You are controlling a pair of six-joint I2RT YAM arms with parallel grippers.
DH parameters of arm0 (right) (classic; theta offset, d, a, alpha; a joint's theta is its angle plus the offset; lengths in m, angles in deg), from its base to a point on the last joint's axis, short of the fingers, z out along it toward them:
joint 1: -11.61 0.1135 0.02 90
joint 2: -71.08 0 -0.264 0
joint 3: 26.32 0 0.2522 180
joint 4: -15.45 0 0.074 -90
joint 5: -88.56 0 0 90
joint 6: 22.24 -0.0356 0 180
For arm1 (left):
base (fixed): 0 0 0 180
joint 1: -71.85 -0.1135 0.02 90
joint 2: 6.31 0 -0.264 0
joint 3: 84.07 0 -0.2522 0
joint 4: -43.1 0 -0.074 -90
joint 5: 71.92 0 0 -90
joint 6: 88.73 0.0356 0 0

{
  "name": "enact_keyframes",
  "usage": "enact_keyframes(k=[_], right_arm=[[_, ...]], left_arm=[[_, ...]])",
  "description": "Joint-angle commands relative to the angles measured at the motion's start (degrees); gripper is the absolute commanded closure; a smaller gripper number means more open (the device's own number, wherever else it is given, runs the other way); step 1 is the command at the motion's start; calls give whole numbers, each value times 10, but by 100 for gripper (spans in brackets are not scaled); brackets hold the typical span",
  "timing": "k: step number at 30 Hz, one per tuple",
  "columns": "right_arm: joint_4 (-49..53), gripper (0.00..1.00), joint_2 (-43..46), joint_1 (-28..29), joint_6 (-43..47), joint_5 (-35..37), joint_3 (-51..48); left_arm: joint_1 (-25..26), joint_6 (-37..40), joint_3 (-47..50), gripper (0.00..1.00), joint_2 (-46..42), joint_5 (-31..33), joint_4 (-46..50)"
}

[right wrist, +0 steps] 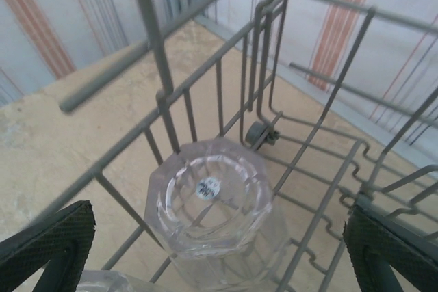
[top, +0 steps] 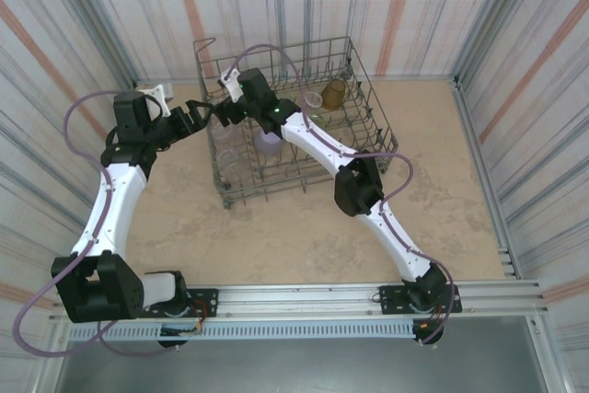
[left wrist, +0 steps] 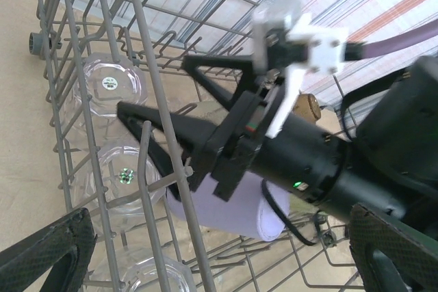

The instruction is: Load the cups into the dish rack

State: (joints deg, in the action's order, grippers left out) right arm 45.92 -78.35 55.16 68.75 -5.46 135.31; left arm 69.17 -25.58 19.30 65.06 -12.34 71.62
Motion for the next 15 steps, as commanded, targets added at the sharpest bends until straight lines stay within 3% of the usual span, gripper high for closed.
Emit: enact_keyframes(k=[1, 7, 10, 15], right_arm=[[-7, 1, 78, -7, -5, 24, -28], [17, 1, 126, -16, 13, 49, -58], [47, 1, 152, -23, 16, 59, -71], [57, 1, 223, -32, 23, 71, -149]], left_arm=[[-4, -3, -5, 2, -3, -3, 7], [-4, -15, -6, 1, 8, 0, 12], [6, -11, 0, 1, 12, 57, 26], [24, -24, -5, 1, 36, 77, 10]])
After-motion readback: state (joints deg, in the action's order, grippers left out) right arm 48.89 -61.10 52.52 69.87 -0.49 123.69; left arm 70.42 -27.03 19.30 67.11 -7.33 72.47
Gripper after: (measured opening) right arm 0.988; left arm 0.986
